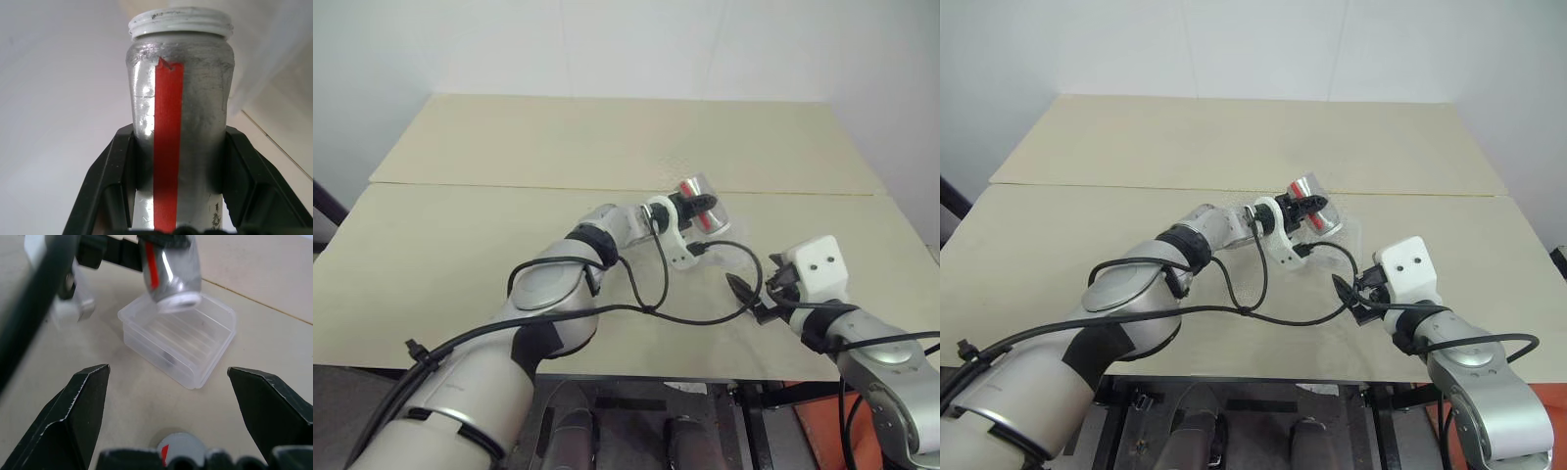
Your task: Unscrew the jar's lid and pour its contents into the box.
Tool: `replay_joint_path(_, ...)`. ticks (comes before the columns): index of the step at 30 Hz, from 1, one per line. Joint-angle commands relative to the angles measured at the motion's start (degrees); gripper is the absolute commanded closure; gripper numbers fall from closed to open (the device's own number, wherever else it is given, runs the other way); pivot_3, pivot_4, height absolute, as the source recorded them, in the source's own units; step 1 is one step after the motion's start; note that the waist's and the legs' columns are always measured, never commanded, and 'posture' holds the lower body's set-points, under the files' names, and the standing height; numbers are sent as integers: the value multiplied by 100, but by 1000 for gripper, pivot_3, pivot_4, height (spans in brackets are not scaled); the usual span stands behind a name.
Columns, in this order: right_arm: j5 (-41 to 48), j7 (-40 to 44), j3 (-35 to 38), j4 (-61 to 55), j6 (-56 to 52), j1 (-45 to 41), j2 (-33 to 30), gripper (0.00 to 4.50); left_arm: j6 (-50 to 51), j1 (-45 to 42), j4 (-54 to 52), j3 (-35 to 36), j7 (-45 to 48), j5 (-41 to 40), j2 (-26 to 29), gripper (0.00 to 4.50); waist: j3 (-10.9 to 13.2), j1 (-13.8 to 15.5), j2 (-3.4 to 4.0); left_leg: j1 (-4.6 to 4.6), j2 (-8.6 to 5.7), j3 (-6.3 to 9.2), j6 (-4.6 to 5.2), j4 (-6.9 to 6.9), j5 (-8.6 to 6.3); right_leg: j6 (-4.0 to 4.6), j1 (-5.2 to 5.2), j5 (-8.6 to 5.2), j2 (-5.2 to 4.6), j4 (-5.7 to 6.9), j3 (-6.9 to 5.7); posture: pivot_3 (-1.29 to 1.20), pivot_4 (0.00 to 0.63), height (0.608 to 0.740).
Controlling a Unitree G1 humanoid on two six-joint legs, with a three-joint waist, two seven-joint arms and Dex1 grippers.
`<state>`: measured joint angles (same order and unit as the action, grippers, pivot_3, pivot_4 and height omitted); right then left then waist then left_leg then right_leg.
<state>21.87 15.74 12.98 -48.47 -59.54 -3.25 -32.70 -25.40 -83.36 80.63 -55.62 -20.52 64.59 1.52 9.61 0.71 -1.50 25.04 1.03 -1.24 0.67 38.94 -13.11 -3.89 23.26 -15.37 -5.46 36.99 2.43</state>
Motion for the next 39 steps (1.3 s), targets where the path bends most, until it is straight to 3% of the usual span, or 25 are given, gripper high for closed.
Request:
replay_joint_path(1,-47,-17,49,-47,104,-66,-30,40,-228,-61,-58,999,762,-1053,50,2513,0,-1,0,0,0,0,0,1,0,0,0,0,0,1,0,0,150,740)
replay_joint_path(5,-54,51,28,34,166,-120,-58,40,-416,383,-173,2874,2287,-2963,175,2513,-2,-19,3,-1,1,0,0,3,1,0,0,0,-1,7,0,0,150,740)
replay_joint_path(11,-83,202,3,192,284,-133,-178,40,128,1075,-706,5776,4649,-6123,144,2513,-3,-52,5,-5,0,1,6,9,7,1,-1,1,-2,18,0,0,150,740)
replay_joint_path(14,-110,294,-107,334,392,-153,-240,40,640,1406,-1283,6807,5235,-7376,120,2513,-3,-67,5,-5,-1,5,7,12,8,2,-3,1,-4,19,-2,0,150,740)
replay_joint_path(18,-125,456,-275,616,607,-239,-285,40,750,2331,-2486,6892,5695,-7776,146,2513,-9,-92,9,-11,-4,11,7,11,8,1,-12,2,-6,20,-2,0,150,740)
replay_joint_path(27,-321,652,-655,1029,1013,-419,-389,40,618,3826,-4246,6777,5182,-7910,69,2513,-11,-82,8,-18,-7,32,9,11,12,0,-19,4,-9,20,-2,0,150,740)
replay_joint_path(32,-384,716,-768,1149,1109,-565,-367,40,142,4341,-4063,6343,4823,-7158,284,2513,-16,-80,9,-33,-8,40,9,10,13,0,-29,4,-9,20,-1,0,150,740)
replay_joint_path(39,-426,777,-761,1171,1138,-551,-360,40,-208,4470,-3661,6210,4599,-7042,271,2513,-17,-38,8,-37,-9,40,10,10,12,0,-38,4,-10,16,-3,0,150,740)
